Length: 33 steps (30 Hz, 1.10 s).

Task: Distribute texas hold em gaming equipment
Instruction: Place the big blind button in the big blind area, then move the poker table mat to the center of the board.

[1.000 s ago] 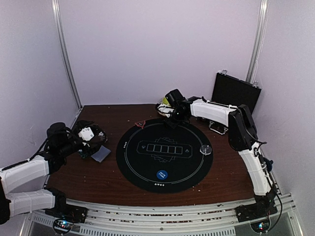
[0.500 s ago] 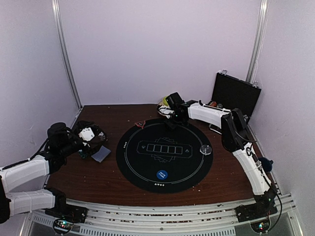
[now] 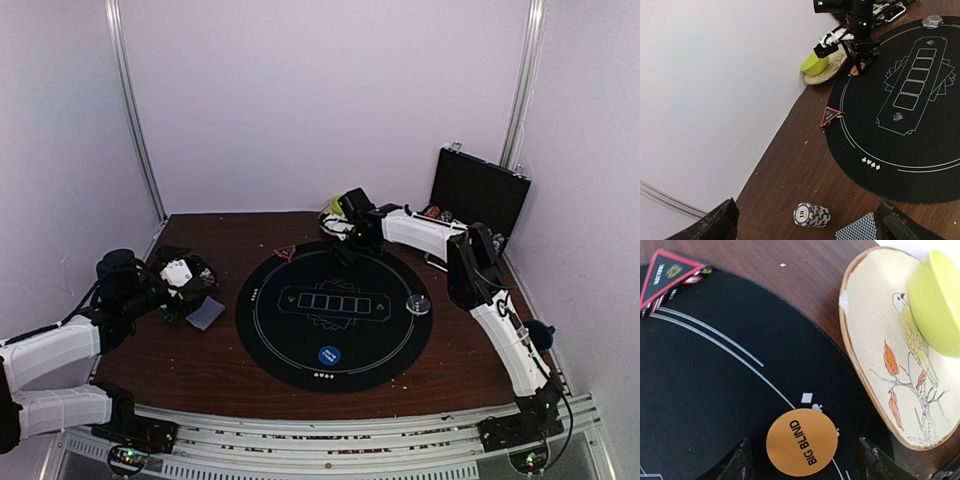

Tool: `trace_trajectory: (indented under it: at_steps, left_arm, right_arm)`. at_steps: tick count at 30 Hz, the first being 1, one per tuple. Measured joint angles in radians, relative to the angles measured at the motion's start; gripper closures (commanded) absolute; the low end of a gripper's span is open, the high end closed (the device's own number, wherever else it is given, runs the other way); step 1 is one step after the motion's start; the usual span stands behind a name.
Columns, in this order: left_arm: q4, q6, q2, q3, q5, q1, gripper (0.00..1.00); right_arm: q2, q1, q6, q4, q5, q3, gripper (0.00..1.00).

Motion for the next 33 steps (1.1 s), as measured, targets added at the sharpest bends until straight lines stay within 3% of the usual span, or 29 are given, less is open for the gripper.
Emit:
trace_trajectory:
  at_steps: [6,10,14,17,21,28,33]
  left_arm:
    - [0.000,0.000,0.000,0.000,0.000,0.000,0.02]
    - [0.000,0.000,0.000,0.000,0.000,0.000,0.02]
    - [0.000,0.000,0.003,0.000,0.000,0.000,0.02]
    - [0.000,0.000,0.003,0.000,0.000,0.000,0.02]
    - [-0.003,0.000,0.003,0.000,0.001,0.000,0.02]
    - [-0.019,0.000,-0.013,0.000,0.010,0.000,0.02]
    - [-0.034,0.000,-0.028,0.000,0.016,0.000,0.02]
  right_arm:
    - [-0.001,0.000,-0.005,-0.050,-0.020,0.018,0.14]
    - [-0.045,0.009,-0.049,-0.122,-0.031,0.000,0.13]
    - [-0.256,0.049,-0.139,-0.137,-0.030,-0.230,0.13]
    - [-0.487,0.121,-0.227,-0.106,-0.021,-0.494,0.15]
    - [-0.676,0.233,-0.318,-0.063,-0.018,-0.719,0.18]
    - [-0.808,0.374,-0.426,-0.006,-0.015,-1.085,0.25]
    - [-0.837,0.429,-0.470,-0.001,-0.037,-1.194,0.29]
